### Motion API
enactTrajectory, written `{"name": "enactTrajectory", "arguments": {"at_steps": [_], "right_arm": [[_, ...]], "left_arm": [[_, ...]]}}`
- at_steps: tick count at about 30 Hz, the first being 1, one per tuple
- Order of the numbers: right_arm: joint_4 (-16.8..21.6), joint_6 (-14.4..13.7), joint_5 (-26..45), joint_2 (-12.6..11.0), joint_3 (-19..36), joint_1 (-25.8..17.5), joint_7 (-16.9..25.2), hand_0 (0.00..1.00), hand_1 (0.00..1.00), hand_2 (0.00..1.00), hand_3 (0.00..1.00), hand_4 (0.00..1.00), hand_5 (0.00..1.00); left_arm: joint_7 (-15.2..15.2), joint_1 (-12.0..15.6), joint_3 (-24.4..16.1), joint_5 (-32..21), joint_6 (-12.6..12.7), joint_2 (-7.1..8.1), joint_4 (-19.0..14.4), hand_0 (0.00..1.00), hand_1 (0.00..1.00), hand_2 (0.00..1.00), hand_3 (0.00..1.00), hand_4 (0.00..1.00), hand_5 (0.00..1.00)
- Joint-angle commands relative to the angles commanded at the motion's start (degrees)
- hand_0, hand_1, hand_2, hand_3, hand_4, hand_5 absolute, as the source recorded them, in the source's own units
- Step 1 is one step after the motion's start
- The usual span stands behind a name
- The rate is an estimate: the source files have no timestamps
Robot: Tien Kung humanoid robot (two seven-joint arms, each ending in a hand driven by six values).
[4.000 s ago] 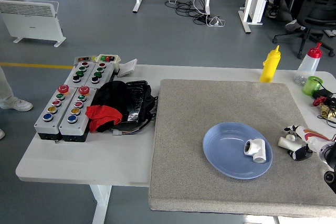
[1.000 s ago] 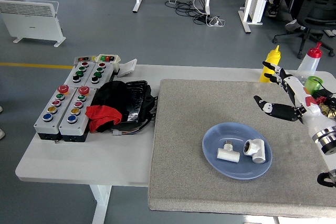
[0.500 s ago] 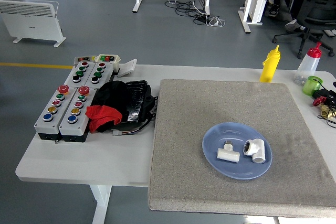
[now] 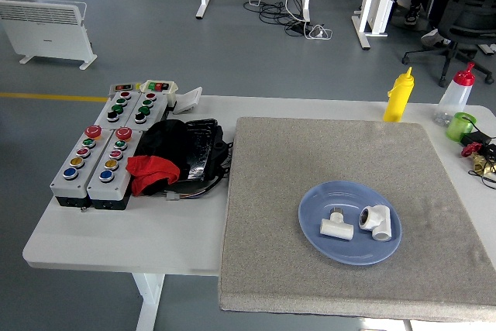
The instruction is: Pick pipe place plate twice
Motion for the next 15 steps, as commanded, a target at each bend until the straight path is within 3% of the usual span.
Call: {"name": "enactTrajectory", "arguments": {"at_steps": [15], "right_arm": [[-0.02,-0.58,0.36,0.42,0.86,-1.75,-0.31,0.804,0.759,0.816,0.791,0.544,0.353]], "left_arm": [[0.45,-0.18,-0.19,0.57,0.14,0.06,-0.13,0.726,0.688,0.698,0.74,0.375,0.998]]}}
